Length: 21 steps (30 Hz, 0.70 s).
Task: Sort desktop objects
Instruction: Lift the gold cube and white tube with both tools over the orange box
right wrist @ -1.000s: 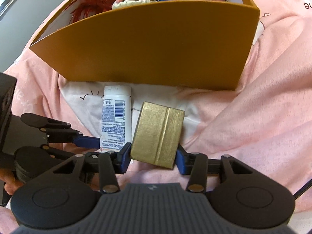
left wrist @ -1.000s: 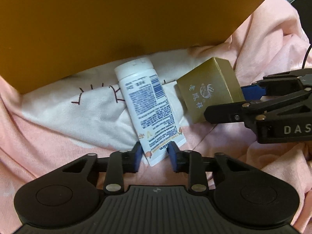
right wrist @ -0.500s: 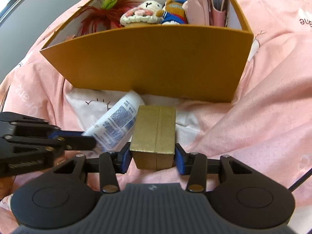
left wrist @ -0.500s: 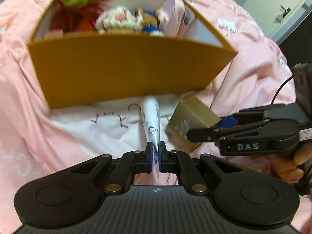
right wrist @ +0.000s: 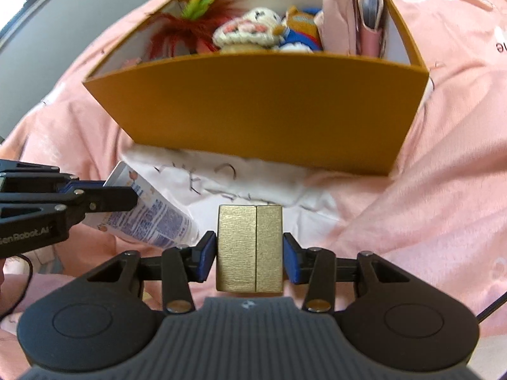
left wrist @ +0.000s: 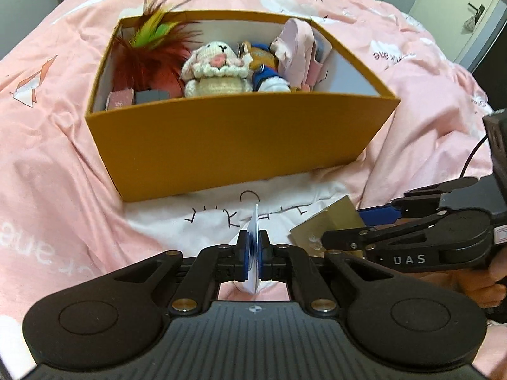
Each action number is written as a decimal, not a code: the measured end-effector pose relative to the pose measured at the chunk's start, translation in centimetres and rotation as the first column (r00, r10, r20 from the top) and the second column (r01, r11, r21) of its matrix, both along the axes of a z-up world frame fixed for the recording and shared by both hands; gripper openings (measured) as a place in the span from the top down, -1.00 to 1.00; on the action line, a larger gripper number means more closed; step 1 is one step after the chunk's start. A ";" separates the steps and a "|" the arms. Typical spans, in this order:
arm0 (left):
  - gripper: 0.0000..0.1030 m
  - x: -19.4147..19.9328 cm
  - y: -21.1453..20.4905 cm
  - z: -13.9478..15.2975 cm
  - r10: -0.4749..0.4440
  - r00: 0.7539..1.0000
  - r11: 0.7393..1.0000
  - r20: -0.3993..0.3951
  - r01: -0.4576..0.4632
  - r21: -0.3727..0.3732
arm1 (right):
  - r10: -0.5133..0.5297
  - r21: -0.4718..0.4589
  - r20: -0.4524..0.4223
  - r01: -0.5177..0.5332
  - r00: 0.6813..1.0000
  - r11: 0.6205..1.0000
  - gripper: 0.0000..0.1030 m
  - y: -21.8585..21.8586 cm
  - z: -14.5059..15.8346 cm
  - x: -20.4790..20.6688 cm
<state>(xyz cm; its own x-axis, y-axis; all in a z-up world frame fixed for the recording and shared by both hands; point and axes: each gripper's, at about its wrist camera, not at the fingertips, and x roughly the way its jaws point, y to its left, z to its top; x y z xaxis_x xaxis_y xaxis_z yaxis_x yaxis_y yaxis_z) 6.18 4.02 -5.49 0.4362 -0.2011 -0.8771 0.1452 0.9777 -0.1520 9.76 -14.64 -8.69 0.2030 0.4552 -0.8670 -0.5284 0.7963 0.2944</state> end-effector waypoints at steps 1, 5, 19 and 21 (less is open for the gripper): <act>0.88 -0.1 0.0 0.0 -0.005 1.000 1.000 0.006 0.005 -0.004 | 0.002 -0.007 -0.004 -0.002 1.000 1.000 0.09 0.1 -0.1 0.0; 0.85 -0.4 0.1 -0.1 -0.009 1.000 1.000 0.006 0.009 -0.013 | 0.010 -0.024 -0.012 -0.011 1.000 1.000 0.09 0.4 -0.3 0.1; 0.71 -1.0 -0.1 -0.2 0.008 1.000 1.000 -0.008 -0.007 0.021 | 0.000 -0.036 -0.005 0.000 1.000 0.999 0.08 0.2 0.0 0.1; 0.86 -1.0 -0.1 -0.1 0.007 1.000 1.000 0.001 -0.007 0.019 | -0.002 -0.032 -0.006 0.002 1.000 1.000 0.08 0.1 0.1 0.1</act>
